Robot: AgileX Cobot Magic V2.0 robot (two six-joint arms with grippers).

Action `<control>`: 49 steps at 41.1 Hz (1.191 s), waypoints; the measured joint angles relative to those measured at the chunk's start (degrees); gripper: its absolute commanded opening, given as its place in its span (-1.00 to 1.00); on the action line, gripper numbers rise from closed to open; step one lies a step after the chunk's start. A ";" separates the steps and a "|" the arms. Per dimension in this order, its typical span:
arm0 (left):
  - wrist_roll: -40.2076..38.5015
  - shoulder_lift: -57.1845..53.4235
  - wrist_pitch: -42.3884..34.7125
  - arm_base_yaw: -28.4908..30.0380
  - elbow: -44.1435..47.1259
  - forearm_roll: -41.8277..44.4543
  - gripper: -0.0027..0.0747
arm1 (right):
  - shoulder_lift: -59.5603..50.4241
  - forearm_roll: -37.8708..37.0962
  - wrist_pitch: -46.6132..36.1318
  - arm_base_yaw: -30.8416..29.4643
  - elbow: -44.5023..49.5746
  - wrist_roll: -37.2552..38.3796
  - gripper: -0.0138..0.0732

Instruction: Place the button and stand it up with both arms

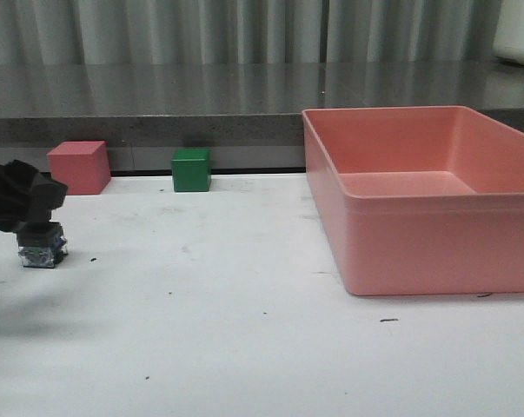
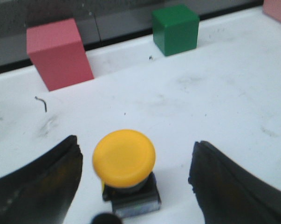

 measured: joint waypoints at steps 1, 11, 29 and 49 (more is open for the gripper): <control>0.00 -2.19 4.22 0.00 -0.23 0.00 0.31 | 0.00 0.00 0.00 0.00 0.00 0.00 0.26; -0.34 -20.69 43.26 -0.37 -7.11 -5.27 0.31 | 0.00 0.00 0.00 0.00 0.00 0.00 0.26; -0.34 -42.21 89.76 -3.04 -20.82 -7.28 0.31 | 0.00 0.00 0.00 0.00 0.00 0.00 0.26; -0.34 -64.47 98.89 -3.04 -20.81 -8.08 0.31 | 0.00 0.00 0.00 0.00 0.00 0.00 0.26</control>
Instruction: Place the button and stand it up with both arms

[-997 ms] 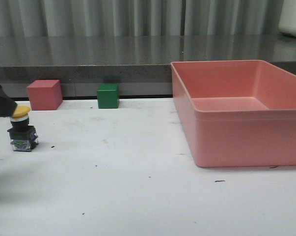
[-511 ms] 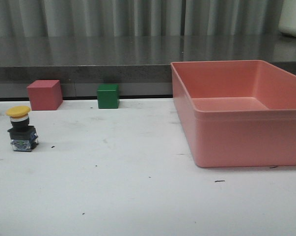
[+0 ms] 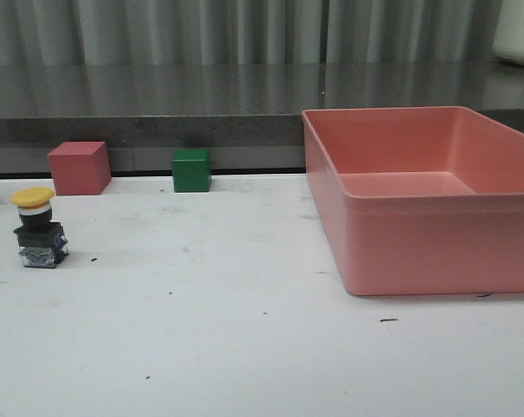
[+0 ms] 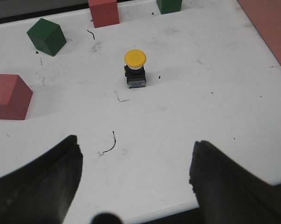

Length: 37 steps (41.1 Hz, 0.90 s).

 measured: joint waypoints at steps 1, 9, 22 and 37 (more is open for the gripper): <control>0.00 -0.73 0.22 0.00 0.00 0.00 0.31 | 0.00 0.00 0.00 0.00 0.00 0.00 0.26; 0.00 -2.56 0.35 0.00 -0.13 0.00 0.28 | 0.00 0.00 0.00 0.00 0.00 0.00 0.26; 0.00 -2.56 0.45 0.00 -0.13 0.00 -0.44 | 0.00 0.00 0.00 0.00 0.00 0.00 0.13; 0.00 -2.56 -0.07 0.00 -0.13 0.00 -0.98 | 0.00 0.00 0.00 0.00 0.00 0.00 -0.84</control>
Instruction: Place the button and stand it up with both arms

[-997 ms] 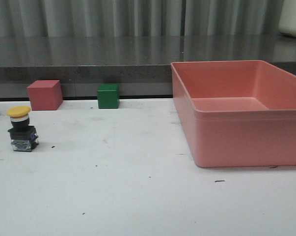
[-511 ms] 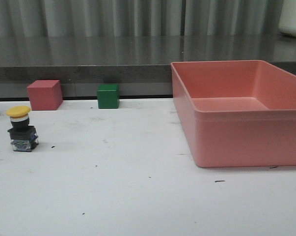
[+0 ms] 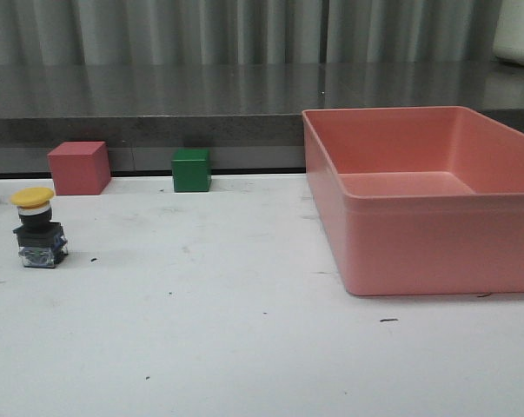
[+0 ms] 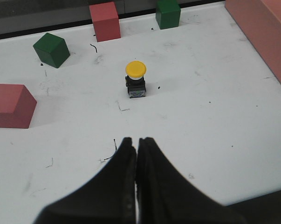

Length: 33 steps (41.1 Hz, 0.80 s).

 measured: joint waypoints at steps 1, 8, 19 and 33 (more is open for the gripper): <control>0.00 0.00 0.00 0.00 0.00 0.00 -0.98 | 0.00 0.00 0.00 0.00 0.00 0.00 -0.84; 0.00 0.00 0.00 0.00 0.00 0.00 -0.98 | 0.00 0.00 0.00 0.00 0.00 0.00 -0.84; 0.00 -1.02 -0.53 0.15 0.29 0.00 -0.98 | 0.00 0.00 0.00 0.00 0.00 0.00 -0.84; 0.00 -12.34 -21.34 7.23 16.85 -4.12 -0.98 | 0.00 0.00 0.00 0.00 0.00 0.00 -0.84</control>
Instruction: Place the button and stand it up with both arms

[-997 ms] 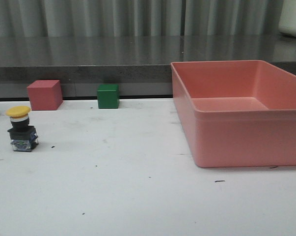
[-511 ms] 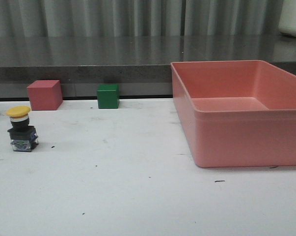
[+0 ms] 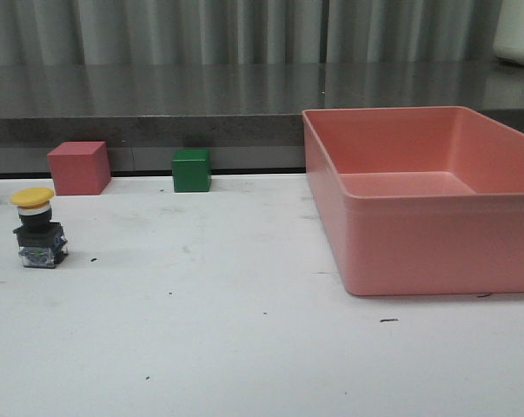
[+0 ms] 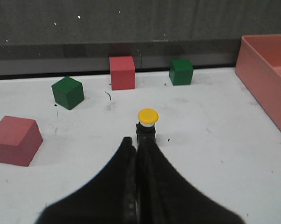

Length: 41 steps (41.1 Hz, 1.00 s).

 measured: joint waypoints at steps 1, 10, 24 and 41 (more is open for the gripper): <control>0.00 -0.76 -2.50 0.22 1.62 -0.36 -0.98 | 0.00 0.00 0.00 0.00 0.00 0.00 -0.84; 0.00 -8.23 -17.98 2.97 17.15 -2.83 -0.98 | 0.00 0.00 0.00 0.00 0.00 0.00 -0.84; 0.00 -14.50 -31.54 3.84 29.87 -3.20 -0.98 | 0.00 0.00 0.00 0.00 0.00 0.00 -0.84; 0.00 -14.50 -38.33 3.84 31.90 -3.24 -0.98 | 0.00 0.00 0.00 0.00 0.00 0.00 -0.84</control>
